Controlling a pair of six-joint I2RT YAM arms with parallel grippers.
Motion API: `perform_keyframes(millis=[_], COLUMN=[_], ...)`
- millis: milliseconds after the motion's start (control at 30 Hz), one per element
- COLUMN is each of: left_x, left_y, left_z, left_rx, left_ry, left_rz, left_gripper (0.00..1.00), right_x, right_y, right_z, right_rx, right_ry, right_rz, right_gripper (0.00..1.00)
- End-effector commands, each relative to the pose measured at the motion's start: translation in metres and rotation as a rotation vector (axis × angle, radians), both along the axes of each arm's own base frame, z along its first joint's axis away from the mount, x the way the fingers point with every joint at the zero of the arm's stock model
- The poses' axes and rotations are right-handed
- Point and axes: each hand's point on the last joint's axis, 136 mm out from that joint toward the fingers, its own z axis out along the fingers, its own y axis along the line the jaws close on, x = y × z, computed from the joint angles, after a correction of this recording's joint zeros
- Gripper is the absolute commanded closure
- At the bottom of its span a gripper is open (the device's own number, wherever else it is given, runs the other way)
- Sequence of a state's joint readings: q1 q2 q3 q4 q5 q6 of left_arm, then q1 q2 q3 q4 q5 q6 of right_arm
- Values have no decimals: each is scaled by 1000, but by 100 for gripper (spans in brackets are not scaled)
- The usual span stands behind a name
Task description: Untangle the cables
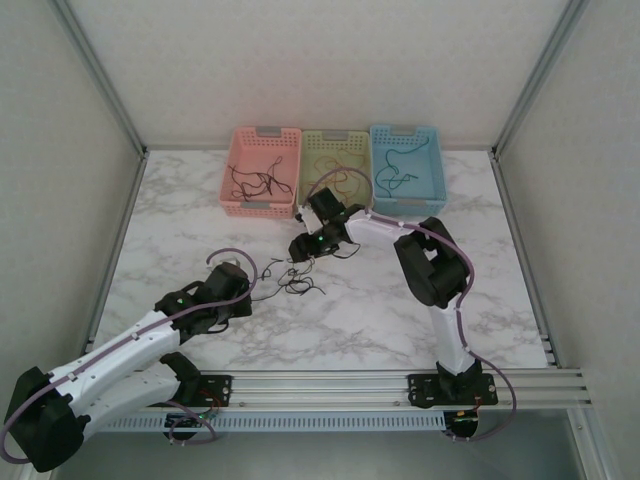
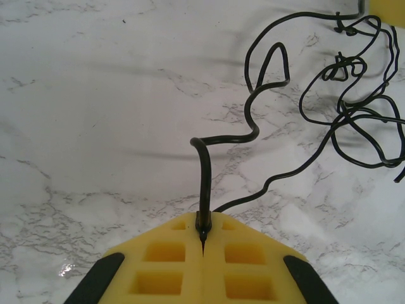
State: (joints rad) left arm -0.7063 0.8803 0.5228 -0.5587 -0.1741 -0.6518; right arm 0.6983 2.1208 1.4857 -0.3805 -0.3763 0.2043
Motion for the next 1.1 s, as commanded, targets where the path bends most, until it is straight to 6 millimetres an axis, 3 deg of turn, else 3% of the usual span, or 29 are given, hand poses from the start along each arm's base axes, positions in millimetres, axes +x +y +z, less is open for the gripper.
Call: perform_keyframes(millis=[0,367,667,900,1067], left_x=[-2,-2,-2,-3,-3], left_y=[3,2,1,-1,-1], left_z=[-3,-5,-5,-5,-5], left_rx=[15,14,11,9,9], left_ry=[-2,2,4,7,7], left_rz=[2,-5,-12,-18,-18], left_gripper=[100,100,100,100,100], right_x=[-9,-6,5,10,3], right_y=[4,-1,-1,-8,-7], right_z=[-7,-8,3,-11,-17], right_rx=[12,-6,-26,-101,-118], right_ry=[33,1,-104,-138,-140], right_rz=[43,37,98,135,155], right_gripper=[45,54,44,44,46])
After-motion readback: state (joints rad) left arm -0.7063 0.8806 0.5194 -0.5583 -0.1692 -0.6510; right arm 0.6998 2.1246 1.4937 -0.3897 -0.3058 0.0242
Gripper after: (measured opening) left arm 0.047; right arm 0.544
